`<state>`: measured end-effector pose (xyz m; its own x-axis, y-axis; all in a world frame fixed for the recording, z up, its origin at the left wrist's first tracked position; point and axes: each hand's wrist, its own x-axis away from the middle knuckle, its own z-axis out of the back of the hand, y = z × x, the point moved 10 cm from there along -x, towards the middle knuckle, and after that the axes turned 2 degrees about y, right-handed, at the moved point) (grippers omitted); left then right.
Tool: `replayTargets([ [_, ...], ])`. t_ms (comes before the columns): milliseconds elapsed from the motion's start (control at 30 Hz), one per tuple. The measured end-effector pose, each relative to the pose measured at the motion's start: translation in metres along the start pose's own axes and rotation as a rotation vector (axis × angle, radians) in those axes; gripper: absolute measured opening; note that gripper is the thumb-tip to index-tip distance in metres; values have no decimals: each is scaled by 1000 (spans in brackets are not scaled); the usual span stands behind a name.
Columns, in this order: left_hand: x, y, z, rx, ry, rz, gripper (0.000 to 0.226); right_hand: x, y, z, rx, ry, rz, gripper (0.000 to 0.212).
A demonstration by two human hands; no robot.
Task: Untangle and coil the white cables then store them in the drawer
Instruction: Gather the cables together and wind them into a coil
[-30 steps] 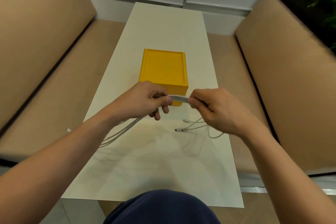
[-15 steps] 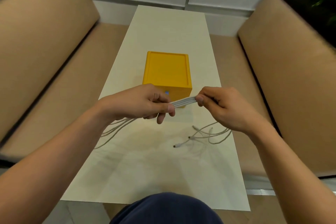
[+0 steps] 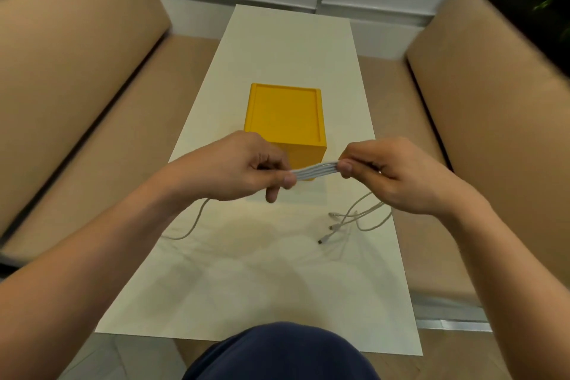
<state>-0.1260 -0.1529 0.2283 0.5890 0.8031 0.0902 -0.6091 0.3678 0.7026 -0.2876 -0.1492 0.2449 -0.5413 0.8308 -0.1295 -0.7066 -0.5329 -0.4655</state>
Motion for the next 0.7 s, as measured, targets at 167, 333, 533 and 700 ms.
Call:
replayTargets([
  [167, -3, 1, -2, 28, -109, 36, 26, -3, 11, -14, -174, 52, -88, 28],
  [333, -9, -5, 5, 248, 0, 47, 21, -4, 22, -9, -208, 40, -212, 24],
  [533, -13, -11, 4, 198, 23, 55, 25, -9, -3, -18, -44, 20, -127, 44],
  [700, -14, -14, 0, 163, 23, 92, 23, -15, 3, -43, -142, -32, -158, 30],
])
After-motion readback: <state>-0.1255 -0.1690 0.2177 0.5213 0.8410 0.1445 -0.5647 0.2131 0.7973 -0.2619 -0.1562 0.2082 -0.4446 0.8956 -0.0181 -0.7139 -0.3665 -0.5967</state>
